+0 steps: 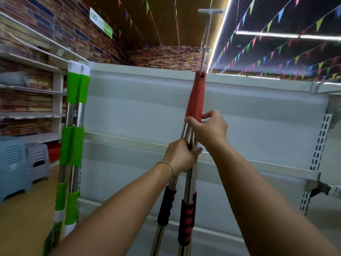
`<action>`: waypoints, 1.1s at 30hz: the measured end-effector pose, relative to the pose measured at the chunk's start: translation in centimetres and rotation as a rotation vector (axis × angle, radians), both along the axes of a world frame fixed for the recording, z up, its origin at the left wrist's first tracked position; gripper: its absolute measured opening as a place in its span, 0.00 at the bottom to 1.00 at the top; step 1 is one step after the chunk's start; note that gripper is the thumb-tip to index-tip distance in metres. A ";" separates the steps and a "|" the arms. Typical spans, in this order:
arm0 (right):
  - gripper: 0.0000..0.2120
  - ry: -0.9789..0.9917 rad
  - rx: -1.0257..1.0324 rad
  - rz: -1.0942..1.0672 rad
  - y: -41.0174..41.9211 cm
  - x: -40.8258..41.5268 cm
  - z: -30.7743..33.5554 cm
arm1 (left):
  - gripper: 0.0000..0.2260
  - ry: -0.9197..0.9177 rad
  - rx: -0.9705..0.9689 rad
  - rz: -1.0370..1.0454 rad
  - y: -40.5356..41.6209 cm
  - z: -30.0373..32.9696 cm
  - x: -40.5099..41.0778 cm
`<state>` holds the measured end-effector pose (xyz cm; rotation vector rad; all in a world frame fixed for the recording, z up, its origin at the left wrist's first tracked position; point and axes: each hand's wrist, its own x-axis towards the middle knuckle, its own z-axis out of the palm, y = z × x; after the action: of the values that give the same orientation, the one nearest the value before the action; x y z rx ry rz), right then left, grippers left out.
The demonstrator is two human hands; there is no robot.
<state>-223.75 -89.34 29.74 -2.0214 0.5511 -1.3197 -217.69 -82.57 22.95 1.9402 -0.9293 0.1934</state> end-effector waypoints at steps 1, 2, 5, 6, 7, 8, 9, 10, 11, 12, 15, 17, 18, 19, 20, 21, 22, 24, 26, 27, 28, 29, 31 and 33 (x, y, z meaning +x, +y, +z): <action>0.22 -0.009 0.005 0.003 -0.1 0.0 -0.1 | 0.15 0.005 -0.007 0.008 0.1 -0.1 -0.1; 0.21 -0.012 0.009 0.004 -0.2 0.0 -0.2 | 0.15 0.014 -0.014 0.015 0.1 -0.2 -0.3; 0.20 -0.016 0.008 0.009 -0.5 0.0 -0.6 | 0.17 0.071 -0.034 0.022 0.4 -0.4 -1.0; 0.20 -0.023 0.004 0.016 -0.5 0.0 -0.8 | 0.17 0.095 -0.045 0.018 0.6 -0.4 -1.2; 0.20 -0.028 -0.001 0.024 -0.6 0.1 -1.0 | 0.18 0.117 -0.053 0.017 0.7 -0.4 -1.5; 0.20 -0.031 -0.002 0.034 -0.6 0.1 -1.1 | 0.18 0.124 -0.056 0.023 0.8 -0.3 -1.8; 0.20 -0.030 0.001 0.044 -0.6 0.1 -1.2 | 0.17 0.114 -0.044 0.037 0.9 -0.4 -2.1; 0.20 -0.027 0.006 0.053 -0.5 0.1 -1.3 | 0.17 0.086 -0.029 0.051 1.0 -0.5 -2.5; 0.20 -0.026 0.012 0.060 -0.5 0.0 -1.4 | 0.16 0.055 -0.008 0.060 1.2 -0.6 -2.8; 0.20 -0.024 0.016 0.063 -0.4 -0.1 -1.4 | 0.15 0.026 0.009 0.063 1.4 -0.8 -3.1; 0.18 -0.005 0.022 0.082 -0.3 -0.8 -1.8 | 0.11 -0.046 0.141 0.077 2.8 -1.4 -3.4; 0.15 0.038 -0.017 0.062 0.1 -1.6 -2.5 | 0.09 -0.141 0.265 0.087 4.5 -2.2 -3.5; 0.13 0.070 -0.058 0.025 0.4 -2.0 -3.0 | 0.08 -0.203 0.323 0.092 5.5 -2.7 -3.5; 0.11 0.105 -0.109 -0.024 0.9 -2.4 -3.7 | 0.08 -0.259 0.370 0.099 6.7 -3.2 -3.5; 0.08 0.143 -0.166 -0.070 1.5 -2.6 -4.6 | 0.08 -0.303 0.409 0.111 7.9 -3.6 -3.2; 0.06 0.181 -0.223 -0.104 2.3 -2.8 -5.5 | 0.08 -0.325 0.437 0.124 9.2 -4.0 -2.8; 0.04 0.213 -0.270 -0.118 3.2 -2.8 -6.5 | 0.09 -0.334 0.453 0.138 10.6 -4.2 -2.5; 0.06 0.230 -0.312 -0.090 5.4 -2.7 -8.0 | 0.10 -0.331 0.464 0.159 13.7 -4.4 -1.5; 0.09 0.217 -0.320 -0.026 8.0 -2.2 -8.8 | 0.10 -0.325 0.456 0.180 17.0 -4.5 -0.5; 0.10 0.216 -0.328 0.001 9.4 -1.9 -9.0 | 0.10 -0.317 0.451 0.197 18.9 -4.6 0.0; 0.11 0.218 -0.344 0.025 11.0 -1.5 -9.2 | 0.10 -0.309 0.443 0.213 20.8 -4.7 0.5; 0.11 0.221 -0.365 0.049 12.8 -1.1 -9.4 | 0.10 -0.297 0.438 0.232 22.8 -4.7 1.0; 0.12 0.227 -0.384 0.100 16.6 0.0 -9.7 | 0.11 -0.262 0.443 0.265 27.1 -5.0 1.9; 0.12 0.248 -0.383 0.140 20.7 1.4 -10.1 | 0.12 -0.240 0.452 0.282 31.6 -5.4 2.8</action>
<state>-222.31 -68.66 19.64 -2.5095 0.2699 -1.1632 -214.92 -50.94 17.53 2.5100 -0.9032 0.4164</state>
